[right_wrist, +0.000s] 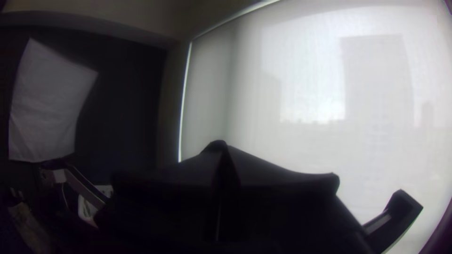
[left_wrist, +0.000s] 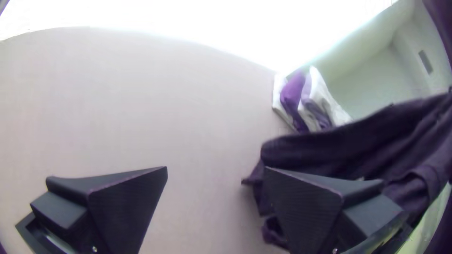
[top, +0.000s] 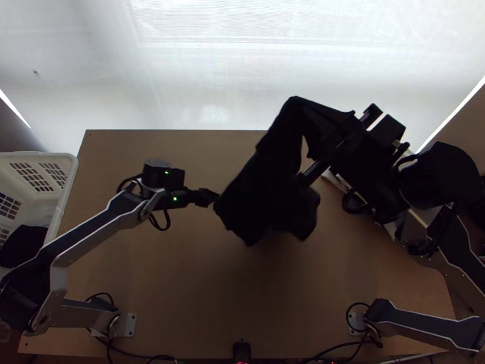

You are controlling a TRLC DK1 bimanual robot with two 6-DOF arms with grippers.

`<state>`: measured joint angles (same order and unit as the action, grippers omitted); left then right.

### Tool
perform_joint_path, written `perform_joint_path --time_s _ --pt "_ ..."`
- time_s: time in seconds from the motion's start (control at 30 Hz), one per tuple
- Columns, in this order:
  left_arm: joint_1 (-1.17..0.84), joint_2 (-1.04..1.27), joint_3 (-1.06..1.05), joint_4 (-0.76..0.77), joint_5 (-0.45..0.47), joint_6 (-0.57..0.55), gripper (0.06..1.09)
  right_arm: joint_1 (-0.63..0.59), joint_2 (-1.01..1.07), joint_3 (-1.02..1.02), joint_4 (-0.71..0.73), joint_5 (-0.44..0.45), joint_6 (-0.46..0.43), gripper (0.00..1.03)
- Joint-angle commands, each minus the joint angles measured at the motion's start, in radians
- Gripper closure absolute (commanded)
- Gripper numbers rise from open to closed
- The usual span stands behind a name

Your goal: Fold the t-shirt

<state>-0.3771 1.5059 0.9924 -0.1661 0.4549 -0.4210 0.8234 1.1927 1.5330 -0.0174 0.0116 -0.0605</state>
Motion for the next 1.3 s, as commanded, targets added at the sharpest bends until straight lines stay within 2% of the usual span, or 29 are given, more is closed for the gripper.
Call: perform_joint_path --time_s 0.0,0.13,0.27,0.83,1.1,1.27 --pt "0.156 -0.056 0.037 0.03 -0.073 -0.047 0.1 0.145 0.031 0.042 0.017 -0.007 -0.005 1.0" --pt "0.245 -0.075 0.051 0.037 -0.085 -0.058 0.1 0.18 0.025 0.056 0.013 -0.007 0.03 1.0" --pt "0.29 -0.079 0.049 0.037 -0.085 -0.065 0.1 0.237 0.056 0.102 0.017 -0.009 0.027 1.0" --pt "0.296 -0.021 0.04 0.12 -0.099 -0.133 0.1 0.442 0.176 0.265 0.056 -0.047 0.021 1.0" --pt "0.287 -0.001 0.051 0.128 -0.099 -0.139 0.1 0.47 0.26 0.377 0.037 -0.056 0.03 1.0" --pt "0.29 -0.001 0.057 0.128 -0.099 -0.139 0.1 0.411 0.212 0.25 0.016 -0.045 0.019 1.0"
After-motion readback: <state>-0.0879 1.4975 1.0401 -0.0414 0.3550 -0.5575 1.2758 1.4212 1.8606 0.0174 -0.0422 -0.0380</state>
